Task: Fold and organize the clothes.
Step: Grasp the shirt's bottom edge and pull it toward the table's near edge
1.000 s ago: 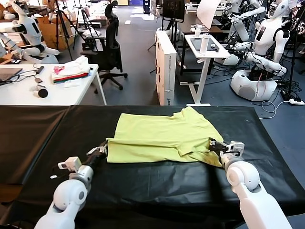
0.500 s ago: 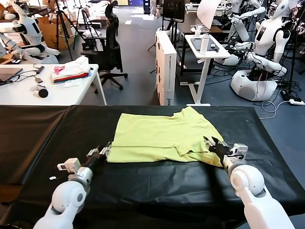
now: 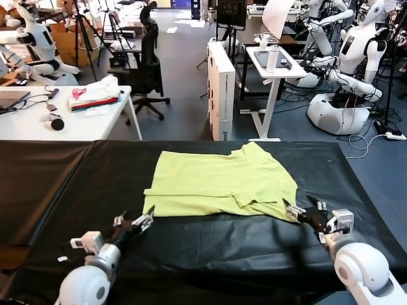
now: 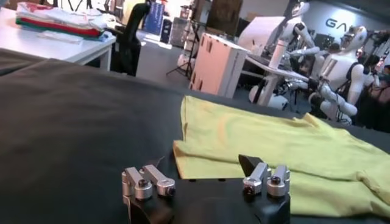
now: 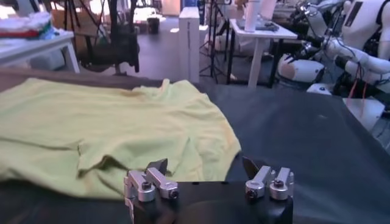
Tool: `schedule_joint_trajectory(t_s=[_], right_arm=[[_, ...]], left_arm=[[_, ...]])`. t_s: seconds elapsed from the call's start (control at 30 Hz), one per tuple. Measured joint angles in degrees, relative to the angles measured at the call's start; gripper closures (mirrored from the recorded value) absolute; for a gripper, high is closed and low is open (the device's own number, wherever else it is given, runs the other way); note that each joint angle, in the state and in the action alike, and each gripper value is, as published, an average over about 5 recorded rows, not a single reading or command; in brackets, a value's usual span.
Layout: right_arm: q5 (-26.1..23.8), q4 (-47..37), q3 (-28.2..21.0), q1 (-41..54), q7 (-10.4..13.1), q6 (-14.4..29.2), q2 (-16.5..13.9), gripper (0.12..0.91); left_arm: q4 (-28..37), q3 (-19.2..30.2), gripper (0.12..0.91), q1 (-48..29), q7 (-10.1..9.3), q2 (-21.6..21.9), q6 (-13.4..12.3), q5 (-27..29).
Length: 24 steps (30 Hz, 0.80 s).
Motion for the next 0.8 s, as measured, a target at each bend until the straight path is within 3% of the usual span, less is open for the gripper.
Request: schedule_joint_trajectory(t_s=[0.23, 0.3, 0.4, 0.67, 0.8], right_arm=[[-0.27, -1.57, -1.38, 1.22, -0.33, 0.00, 0.02, 0.128], [-0.26, -2.12, -1.82, 1.84, -0.48, -0.02, 0.11, 0.176], [-0.25, -2.80, -2.32, 2.64, -0.68, -0.02, 0.30, 0.332], [0.11, -3.31, -2.33, 2.72, -0.86, -0.03, 0.27, 0.820], [0.96, -3.36, -2.05, 2.38, -0.62, -0.05, -0.12, 0.885]], left_arm=[[1.78, 0.13, 0.123, -0.62, 0.17, -0.63, -0.20, 0.29], [2.34, 0.14, 0.125, -0.97, 0.21, -0.60, -0.21, 0.22], [2.89, 0.28, 0.171, -1.28, 0.23, -0.53, -0.21, 0.11], [3.91, 0.52, 0.607, -1.50, 0.23, -0.46, -0.56, 0.21], [3.85, 0.53, 0.821, -1.45, 0.27, -0.23, -0.62, -0.10]])
